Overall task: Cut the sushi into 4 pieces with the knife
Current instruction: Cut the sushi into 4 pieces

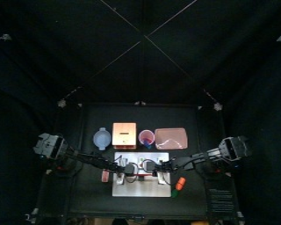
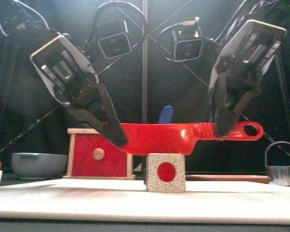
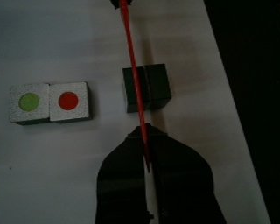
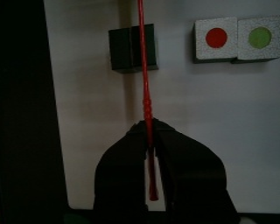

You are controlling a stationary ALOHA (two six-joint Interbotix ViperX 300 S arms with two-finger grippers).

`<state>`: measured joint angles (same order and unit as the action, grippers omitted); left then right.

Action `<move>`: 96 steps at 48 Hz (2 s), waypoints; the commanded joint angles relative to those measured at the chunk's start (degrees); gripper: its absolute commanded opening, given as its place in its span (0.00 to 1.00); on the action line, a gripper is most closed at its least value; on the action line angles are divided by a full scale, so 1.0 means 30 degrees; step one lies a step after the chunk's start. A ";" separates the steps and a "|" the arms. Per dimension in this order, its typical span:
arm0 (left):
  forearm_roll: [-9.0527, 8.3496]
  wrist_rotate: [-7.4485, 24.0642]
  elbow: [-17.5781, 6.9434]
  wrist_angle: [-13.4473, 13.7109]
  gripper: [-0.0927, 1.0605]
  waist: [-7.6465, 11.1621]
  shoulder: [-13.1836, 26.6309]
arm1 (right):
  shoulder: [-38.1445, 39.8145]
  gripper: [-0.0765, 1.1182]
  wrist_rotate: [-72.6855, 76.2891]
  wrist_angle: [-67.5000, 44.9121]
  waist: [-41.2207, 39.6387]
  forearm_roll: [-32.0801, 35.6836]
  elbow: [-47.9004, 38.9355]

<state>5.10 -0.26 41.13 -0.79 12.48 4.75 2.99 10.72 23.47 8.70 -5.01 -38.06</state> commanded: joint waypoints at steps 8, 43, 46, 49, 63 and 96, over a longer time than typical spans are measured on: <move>0.0264 0.0059 -0.0322 0.0059 0.31 0.0469 0.0234 | -0.0117 0.24 0.0029 -0.0088 0.0176 -0.0117 0.0293; 0.0469 0.0059 -0.0176 0.0000 0.31 0.0557 0.1582 | -0.1113 0.24 0.0029 -0.0557 0.0264 -0.0234 0.0176; 0.0469 0.0059 -0.0176 0.0000 0.31 0.0557 0.2080 | -0.1582 0.24 0.0000 -0.0879 0.0264 -0.0234 0.0146; 0.0469 0.0059 -0.0234 0.0000 0.31 0.0557 0.2607 | -0.1992 0.24 0.0000 -0.1084 0.0264 -0.0234 0.0117; 0.0469 0.0059 -0.0410 -0.0029 0.31 0.0557 0.3428 | -0.2549 0.24 0.0000 -0.1143 0.0293 -0.0322 0.0205; 0.0439 0.0088 -0.0293 0.0264 0.31 0.0234 0.3398 | -0.2520 0.24 -0.0029 -0.1055 0.0146 -0.0059 0.0381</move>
<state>6.59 -0.26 39.73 -1.32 13.36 13.27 -4.13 10.63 20.39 9.84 -5.63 -37.62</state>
